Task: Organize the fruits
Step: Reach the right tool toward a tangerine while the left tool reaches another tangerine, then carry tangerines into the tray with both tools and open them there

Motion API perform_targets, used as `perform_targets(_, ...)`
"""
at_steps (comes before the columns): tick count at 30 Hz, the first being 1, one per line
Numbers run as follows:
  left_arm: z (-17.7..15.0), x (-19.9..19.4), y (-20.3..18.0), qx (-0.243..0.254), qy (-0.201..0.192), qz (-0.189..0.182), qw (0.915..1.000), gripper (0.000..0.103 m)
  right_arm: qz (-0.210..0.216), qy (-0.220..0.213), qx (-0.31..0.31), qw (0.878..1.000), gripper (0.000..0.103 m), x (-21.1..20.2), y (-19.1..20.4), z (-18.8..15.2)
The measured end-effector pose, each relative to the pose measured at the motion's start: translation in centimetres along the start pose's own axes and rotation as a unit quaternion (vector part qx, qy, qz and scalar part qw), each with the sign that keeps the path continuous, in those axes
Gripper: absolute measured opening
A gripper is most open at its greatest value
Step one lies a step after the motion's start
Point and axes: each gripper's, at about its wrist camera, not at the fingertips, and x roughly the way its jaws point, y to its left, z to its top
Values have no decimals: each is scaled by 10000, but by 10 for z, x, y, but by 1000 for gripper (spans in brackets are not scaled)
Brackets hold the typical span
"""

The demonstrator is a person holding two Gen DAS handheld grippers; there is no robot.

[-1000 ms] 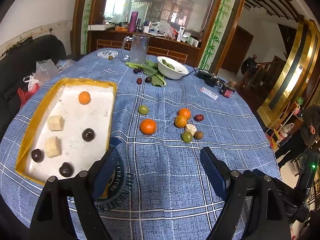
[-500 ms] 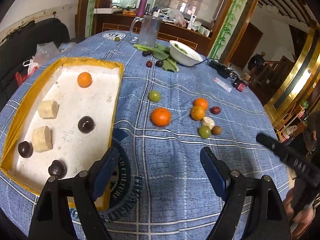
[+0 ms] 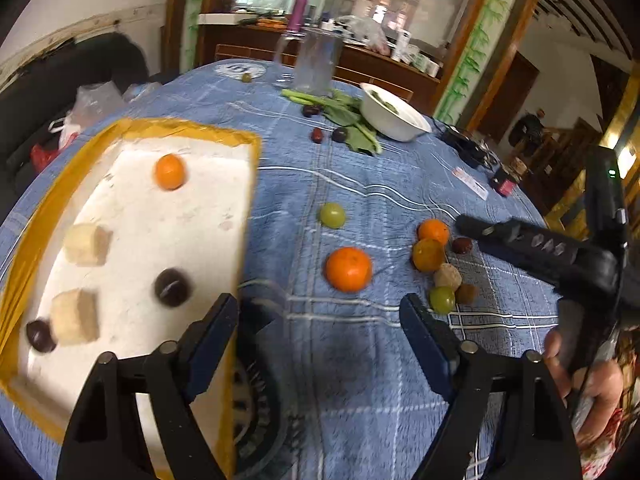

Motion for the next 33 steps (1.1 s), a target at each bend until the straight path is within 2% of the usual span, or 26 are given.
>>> perform_targets(3, 6, 20, -20, 359, 26, 55, 9993, 56, 11, 235, -86, 9997, 43, 17, -2, -5)
perform_targets(6, 10, 42, -37, 687, 42, 202, 9974, 54, 136, 258, -230, 9993, 40, 23, 1, -6)
perform_targets(9, 12, 63, -40, 857, 310, 196, 9956, 54, 210, 324, -443, 9983, 39, 29, 10, -8)
perform_targets(13, 13, 78, -29, 640, 477, 78, 9968, 54, 107, 330, -736, 9967, 39, 33, 23, -13)
perform_targets(14, 13, 76, -28, 622, 393, 52, 9973, 54, 68, 306, -805, 9963, 39, 33, 26, -15)
perform_targets(15, 13, 77, -27, 616, 396, 35, 9973, 53, 58, 287, -860, 9959, 33, 32, 28, -16)
perform_targets(16, 13, 76, -27, 608, 365, -2, 9975, 48, -10, 252, -953, 9951, 33, 30, 32, -18)
perform_targets(17, 13, 75, -26, 598, 336, -48, 9976, 35, -79, 213, -1012, 9946, 33, 29, 34, -20)
perform_targets(18, 12, 74, -28, 642, 305, -45, 9975, 34, -87, 181, -1023, 9945, 32, 28, 35, -20)
perform_targets(21, 11, 70, -29, 583, 238, -350, 9974, 33, -34, 77, -976, 9952, 32, 22, 35, -22)
perform_targets(24, 11, 61, -35, 659, -20, -414, 9970, 33, -59, -141, -952, 9953, 32, 11, 33, -21)
perform_targets(28, 10, 53, -45, 860, -339, -328, 9952, 33, -38, -348, -724, 9968, 32, 2, 25, -19)
perform_targets(33, 9, 54, -53, 1034, -372, -294, 9935, 33, -89, -470, -347, 9983, 32, -3, 11, -19)
